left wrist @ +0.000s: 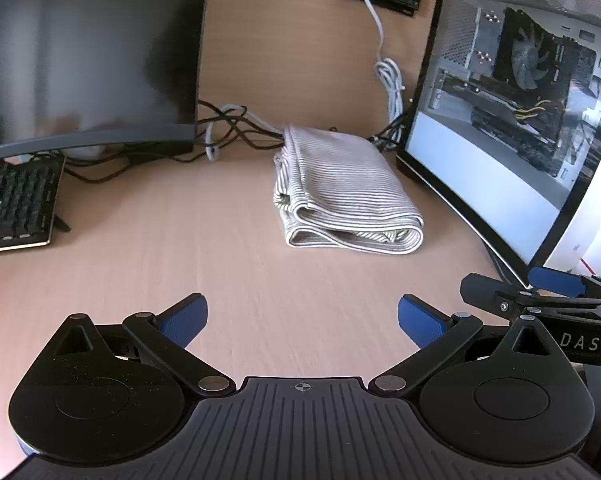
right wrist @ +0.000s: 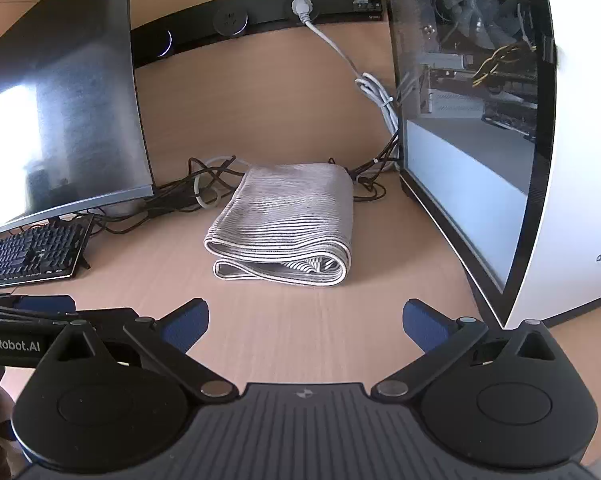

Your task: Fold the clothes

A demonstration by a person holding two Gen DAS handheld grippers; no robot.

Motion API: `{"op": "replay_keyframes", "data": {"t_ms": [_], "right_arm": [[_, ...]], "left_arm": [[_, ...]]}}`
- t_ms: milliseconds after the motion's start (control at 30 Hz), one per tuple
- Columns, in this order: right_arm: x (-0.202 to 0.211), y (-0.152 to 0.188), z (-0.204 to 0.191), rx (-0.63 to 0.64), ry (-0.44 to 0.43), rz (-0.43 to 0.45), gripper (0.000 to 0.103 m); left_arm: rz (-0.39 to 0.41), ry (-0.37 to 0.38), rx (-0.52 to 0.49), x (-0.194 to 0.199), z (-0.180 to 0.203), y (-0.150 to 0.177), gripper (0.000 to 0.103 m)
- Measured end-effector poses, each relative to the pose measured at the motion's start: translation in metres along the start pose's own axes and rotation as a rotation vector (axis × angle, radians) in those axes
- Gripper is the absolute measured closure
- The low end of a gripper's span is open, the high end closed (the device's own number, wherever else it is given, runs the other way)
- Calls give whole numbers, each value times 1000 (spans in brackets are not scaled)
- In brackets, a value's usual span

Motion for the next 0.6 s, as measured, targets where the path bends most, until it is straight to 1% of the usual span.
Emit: {"op": "replay_keyframes", "data": {"t_ms": [600], "right_arm": [[-4,-1,-2,2,-11,-7,0]], "left_arm": [[3,-2,8,0,-1,0,0]]}}
Point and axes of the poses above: each gripper's, at about its wrist camera, not at the fingertips, and x roughly against the way its jaws point, z to its right, y to its underside, the point moved 1 cm from there along -x, roughly the way its jaws point, and after that the axes turned 7 degrees about -z, right-handed, at the moved point
